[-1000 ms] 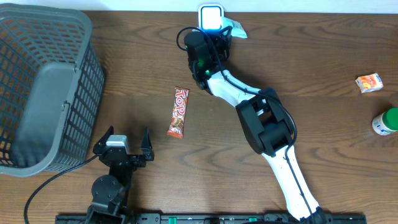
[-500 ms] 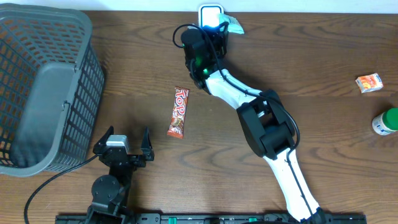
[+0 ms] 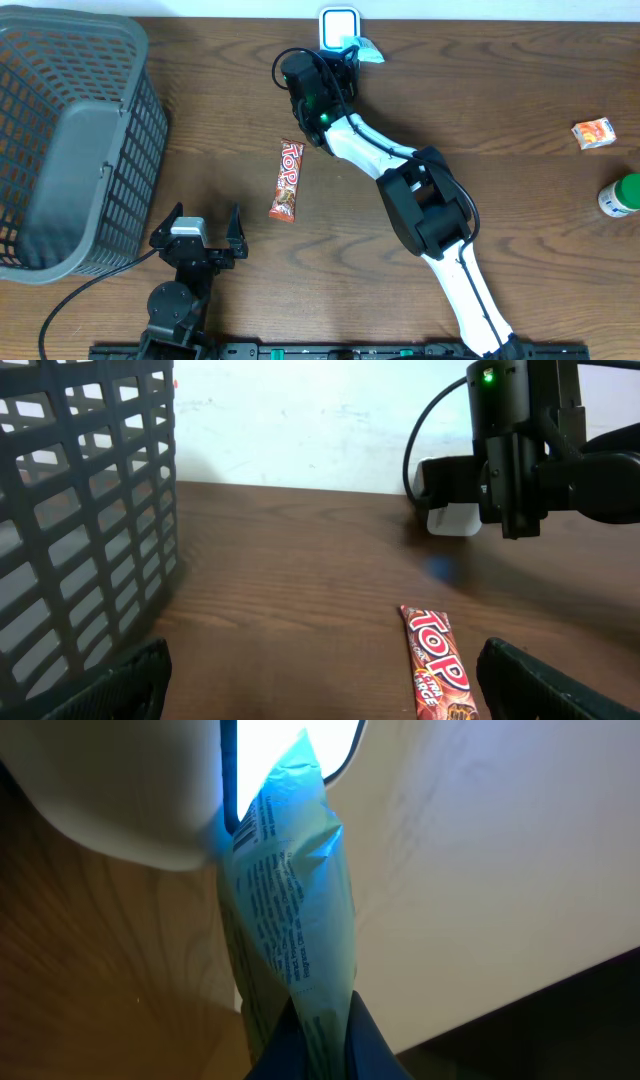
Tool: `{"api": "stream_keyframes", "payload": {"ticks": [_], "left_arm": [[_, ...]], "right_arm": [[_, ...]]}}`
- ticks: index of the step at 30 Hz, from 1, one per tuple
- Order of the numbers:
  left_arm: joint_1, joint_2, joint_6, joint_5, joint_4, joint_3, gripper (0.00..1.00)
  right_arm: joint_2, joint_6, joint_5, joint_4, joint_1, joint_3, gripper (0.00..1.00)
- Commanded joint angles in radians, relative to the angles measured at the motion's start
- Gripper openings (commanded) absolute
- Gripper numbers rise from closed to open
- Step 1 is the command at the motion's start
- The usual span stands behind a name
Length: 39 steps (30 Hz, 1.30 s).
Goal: Scan the item barcode
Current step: 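Hold the wipes pack in front of the scanner with the right gripper, then carry the wipes pack to the right edge and release it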
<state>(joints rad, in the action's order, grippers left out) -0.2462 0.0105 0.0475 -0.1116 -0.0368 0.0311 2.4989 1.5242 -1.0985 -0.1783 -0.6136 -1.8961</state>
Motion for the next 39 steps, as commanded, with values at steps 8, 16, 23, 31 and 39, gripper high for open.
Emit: {"api": "stream_keyframes", "payload": {"ticks": [8, 16, 23, 31, 39], "left_arm": [[-0.004, -0.006, -0.013, -0.020, -0.022, -0.027, 0.98], [-0.004, -0.006, -0.013, -0.020, -0.022, -0.027, 0.98], [-0.004, -0.006, -0.013, -0.020, -0.022, -0.027, 0.98], [-0.004, -0.006, -0.013, -0.020, -0.022, -0.027, 0.98], [-0.004, -0.006, -0.013, -0.020, -0.022, -0.027, 0.98]], "right_arm": [[-0.172, -0.261, -0.206, 0.144, 0.169, -0.014, 0.01], [-0.200, -0.737, -0.420, 0.563, 0.305, -0.012, 0.01], [-0.200, -1.448, -0.184, 1.335, 0.361, -0.002, 0.01], [-0.200, -1.767, 0.006, 1.527, 0.550, 0.061, 0.01], [-0.200, -1.751, 0.013, 1.395, 0.718, 0.186, 0.01]]}}
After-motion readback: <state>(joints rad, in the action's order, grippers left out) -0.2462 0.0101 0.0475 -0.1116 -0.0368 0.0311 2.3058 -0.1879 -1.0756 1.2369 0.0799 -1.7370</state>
